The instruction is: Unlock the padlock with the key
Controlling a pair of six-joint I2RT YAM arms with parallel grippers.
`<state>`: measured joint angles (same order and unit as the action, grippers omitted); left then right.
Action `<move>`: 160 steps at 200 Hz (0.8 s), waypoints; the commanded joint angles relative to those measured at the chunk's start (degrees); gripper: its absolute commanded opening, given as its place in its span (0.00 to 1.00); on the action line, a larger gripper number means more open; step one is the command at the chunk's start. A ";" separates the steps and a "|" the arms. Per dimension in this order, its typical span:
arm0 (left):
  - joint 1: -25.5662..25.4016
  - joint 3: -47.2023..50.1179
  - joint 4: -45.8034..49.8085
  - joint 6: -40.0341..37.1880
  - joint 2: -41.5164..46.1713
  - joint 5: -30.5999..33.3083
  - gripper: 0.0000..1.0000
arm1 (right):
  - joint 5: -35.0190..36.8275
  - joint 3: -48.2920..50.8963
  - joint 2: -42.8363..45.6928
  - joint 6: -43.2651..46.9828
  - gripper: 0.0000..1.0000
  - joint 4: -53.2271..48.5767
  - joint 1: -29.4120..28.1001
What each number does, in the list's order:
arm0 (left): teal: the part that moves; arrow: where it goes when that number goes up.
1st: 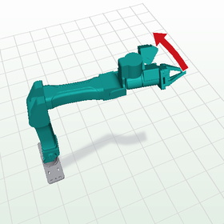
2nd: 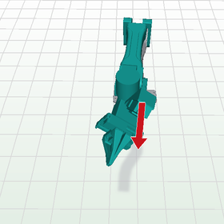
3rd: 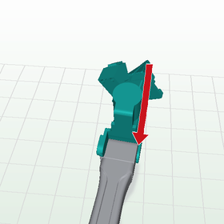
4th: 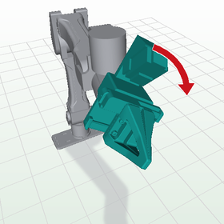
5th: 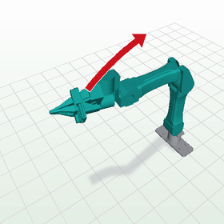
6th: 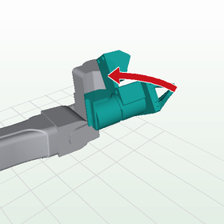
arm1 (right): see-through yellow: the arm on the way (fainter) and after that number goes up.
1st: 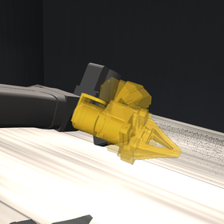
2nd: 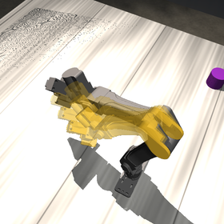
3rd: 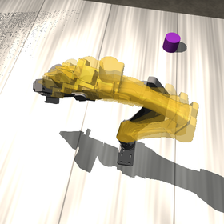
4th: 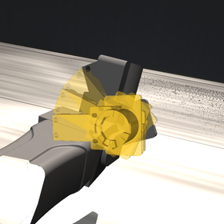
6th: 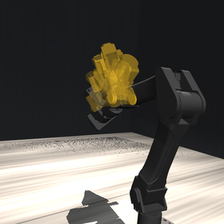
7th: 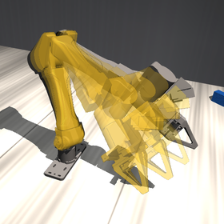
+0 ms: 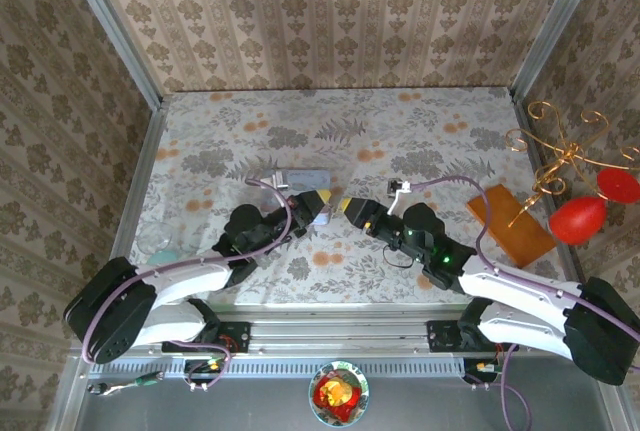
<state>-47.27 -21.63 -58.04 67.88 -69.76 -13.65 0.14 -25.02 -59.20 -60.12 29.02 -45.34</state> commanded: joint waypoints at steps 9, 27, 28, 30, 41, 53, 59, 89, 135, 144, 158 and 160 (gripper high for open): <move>-0.85 -2.87 2.40 -3.02 0.39 -1.55 0.00 | -7.55 -1.26 -1.47 2.77 0.60 5.31 0.43; -1.05 -2.96 1.86 -2.67 0.32 -1.81 0.00 | -10.39 -1.91 -3.08 2.50 0.57 6.86 0.87; -1.06 -2.97 1.87 -2.66 0.32 -1.86 0.00 | -10.50 -1.94 -3.18 2.48 0.56 6.94 0.87; -1.05 -2.98 1.88 -2.66 0.34 -1.89 0.00 | -10.73 -2.00 -3.33 2.40 0.56 7.11 0.87; -1.07 -2.98 2.04 -2.71 0.50 -2.00 0.00 | -12.17 -2.32 -4.33 2.11 0.53 8.33 0.86; -0.95 -2.83 2.38 -2.62 0.67 -1.95 0.00 | -13.81 -2.32 -5.23 1.78 0.50 10.33 0.81; -0.91 -2.73 2.30 -2.57 0.67 -1.91 0.00 | -14.39 -2.34 -5.69 1.72 0.47 11.05 0.83; -0.81 -2.72 2.20 -2.23 0.67 -1.74 0.00 | -15.93 -2.50 -6.72 2.04 0.38 12.10 0.83; -0.17 -2.47 2.41 -1.79 0.74 -1.84 0.00 | -15.51 -2.38 -5.34 3.53 0.30 10.55 0.87; -0.19 -2.28 2.32 -1.70 0.76 -1.69 0.00 | -15.52 -2.58 -5.07 3.99 0.28 9.76 0.85; -0.15 -2.02 2.28 -1.61 0.85 -1.40 0.00 | -15.52 -2.47 -4.88 4.05 0.26 9.66 0.84; -0.16 -1.95 2.24 -1.61 0.85 -1.39 0.00 | -15.48 -2.42 -4.83 4.11 0.25 9.61 0.80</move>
<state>-47.90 -23.03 -55.31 66.81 -69.76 -14.61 -14.22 -25.78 -65.56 -57.89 38.59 -44.75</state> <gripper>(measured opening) 0.065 0.275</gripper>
